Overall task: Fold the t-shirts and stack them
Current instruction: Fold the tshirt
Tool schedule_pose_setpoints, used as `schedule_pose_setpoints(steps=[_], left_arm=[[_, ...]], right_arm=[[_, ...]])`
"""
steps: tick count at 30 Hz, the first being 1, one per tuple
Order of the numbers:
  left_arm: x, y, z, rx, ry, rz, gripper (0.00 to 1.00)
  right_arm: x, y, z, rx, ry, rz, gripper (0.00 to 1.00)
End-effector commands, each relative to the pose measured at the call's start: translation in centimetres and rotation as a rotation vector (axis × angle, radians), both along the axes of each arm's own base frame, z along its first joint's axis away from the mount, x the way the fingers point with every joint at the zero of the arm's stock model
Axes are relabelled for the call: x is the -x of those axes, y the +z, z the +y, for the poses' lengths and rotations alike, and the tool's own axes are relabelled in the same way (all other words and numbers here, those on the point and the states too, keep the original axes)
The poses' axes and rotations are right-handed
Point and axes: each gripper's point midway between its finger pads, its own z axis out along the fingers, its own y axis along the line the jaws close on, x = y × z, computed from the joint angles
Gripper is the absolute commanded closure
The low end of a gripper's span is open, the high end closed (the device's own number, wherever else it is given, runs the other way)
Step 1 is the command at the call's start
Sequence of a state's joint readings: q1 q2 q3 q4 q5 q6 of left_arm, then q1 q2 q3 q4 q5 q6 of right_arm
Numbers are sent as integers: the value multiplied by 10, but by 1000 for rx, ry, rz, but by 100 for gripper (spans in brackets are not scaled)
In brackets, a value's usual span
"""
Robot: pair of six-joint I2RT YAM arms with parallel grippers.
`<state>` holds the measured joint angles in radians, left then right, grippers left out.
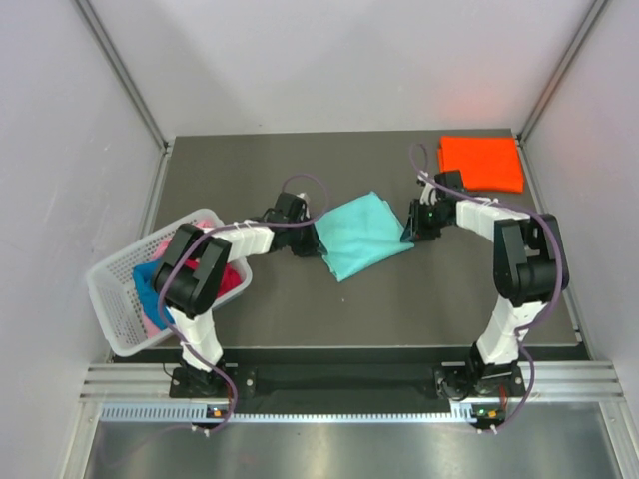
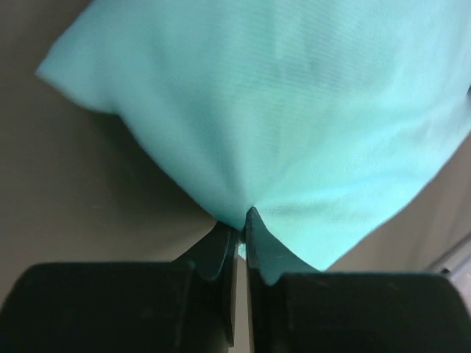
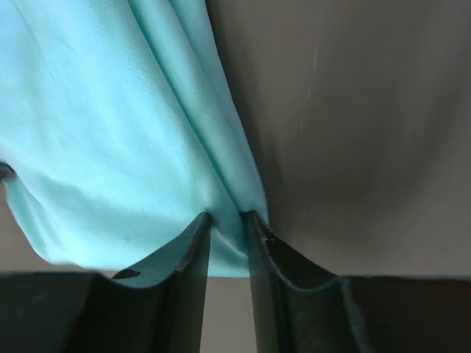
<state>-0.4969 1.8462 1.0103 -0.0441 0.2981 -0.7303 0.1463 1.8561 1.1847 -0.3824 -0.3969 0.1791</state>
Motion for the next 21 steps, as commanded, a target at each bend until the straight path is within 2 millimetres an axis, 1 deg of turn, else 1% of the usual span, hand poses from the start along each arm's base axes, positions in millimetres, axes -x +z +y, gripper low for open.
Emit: schedule_pose_setpoints(steps=[1,2,3,4,5,6,8,9,10,11,12,13,14,15,16,18,19,20,21], left_arm=[[-30,3,46,-138,71,-44,92],[-34,4,52,-156,69,-56,92],[-41,11,61,-163,84,-59,91],[-44,15,62,-166,77,-69,89],[-50,25,62,-167,60,-95,75],[-48,29,64,-178,49,-85,67],[-48,38,64,-183,26,-90,57],[-49,52,61,-167,18,-107,57],[-45,56,62,-171,8,-104,55],[-43,62,62,-166,7,-110,54],[-40,74,60,-148,-3,-132,53],[-38,79,57,-138,-18,-146,53],[-35,86,54,-118,-33,-162,52],[-33,88,49,-99,-50,-170,52],[-31,89,44,-72,-71,-167,52],[-36,81,48,-111,-63,-157,52],[-41,76,56,-152,-36,-156,52],[-43,73,58,-161,-31,-142,52],[-49,69,60,-156,-19,-131,52]], right_arm=[[22,8,9,-71,-21,-12,74],[36,-1,9,-78,-55,17,74],[40,8,11,-85,-69,-9,75],[47,8,16,-90,-63,-9,73],[58,4,17,-89,-71,8,70],[58,11,13,-64,-88,-20,68],[59,18,10,-57,-103,-40,65],[57,26,4,-29,-123,-61,63],[55,33,2,-23,-127,-76,60],[47,46,3,-26,-121,-111,59],[45,53,5,-32,-113,-117,58],[39,59,7,-39,-108,-131,54],[28,73,10,-51,-104,-162,53],[23,70,11,-47,-104,-151,52],[17,73,13,-53,-102,-160,51],[0,77,16,-58,-91,-186,49],[-5,77,18,-57,-85,-193,50],[-13,83,19,-54,-71,-217,52],[-14,77,23,-61,-51,-202,53]])
